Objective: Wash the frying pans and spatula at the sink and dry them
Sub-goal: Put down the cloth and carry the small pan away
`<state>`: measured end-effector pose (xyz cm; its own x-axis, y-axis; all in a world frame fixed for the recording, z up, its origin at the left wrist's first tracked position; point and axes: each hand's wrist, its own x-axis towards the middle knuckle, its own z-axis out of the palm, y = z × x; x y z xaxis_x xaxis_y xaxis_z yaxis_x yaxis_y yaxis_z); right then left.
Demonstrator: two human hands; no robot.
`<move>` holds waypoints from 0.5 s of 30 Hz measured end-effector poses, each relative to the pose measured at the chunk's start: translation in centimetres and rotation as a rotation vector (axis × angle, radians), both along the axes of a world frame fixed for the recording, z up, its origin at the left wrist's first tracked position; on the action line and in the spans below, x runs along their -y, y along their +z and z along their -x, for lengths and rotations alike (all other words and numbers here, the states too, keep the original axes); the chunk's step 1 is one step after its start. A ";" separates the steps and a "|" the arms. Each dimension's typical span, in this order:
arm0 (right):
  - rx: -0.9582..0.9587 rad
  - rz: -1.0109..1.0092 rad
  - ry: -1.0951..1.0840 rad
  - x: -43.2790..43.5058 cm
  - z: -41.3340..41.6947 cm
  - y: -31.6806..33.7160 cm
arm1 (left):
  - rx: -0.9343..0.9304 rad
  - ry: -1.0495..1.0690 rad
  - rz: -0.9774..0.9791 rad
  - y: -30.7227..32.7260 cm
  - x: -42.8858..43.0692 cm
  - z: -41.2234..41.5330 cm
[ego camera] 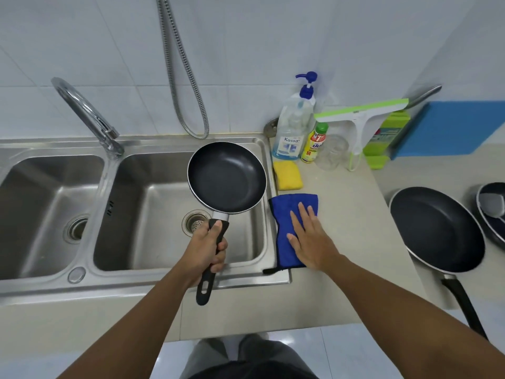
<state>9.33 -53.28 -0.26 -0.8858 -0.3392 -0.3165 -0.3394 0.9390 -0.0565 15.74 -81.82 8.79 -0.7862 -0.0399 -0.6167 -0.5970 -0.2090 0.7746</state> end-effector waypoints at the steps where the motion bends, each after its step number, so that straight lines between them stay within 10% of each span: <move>1: 0.038 -0.001 0.021 -0.3 0.6 0.2 | -0.004 0.004 -0.005 0.0 -0.5 -0.2; 15: -0.002 1.195 -0.927 5.0 3.7 9.4 | -0.085 -0.163 -0.062 2.1 -7.4 0.1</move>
<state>5.60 -58.24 9.18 -0.9243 0.2740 -0.2656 0.3287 0.2182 -0.9189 15.62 -74.40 10.89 -0.8285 0.1280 -0.5452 -0.5598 -0.1635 0.8123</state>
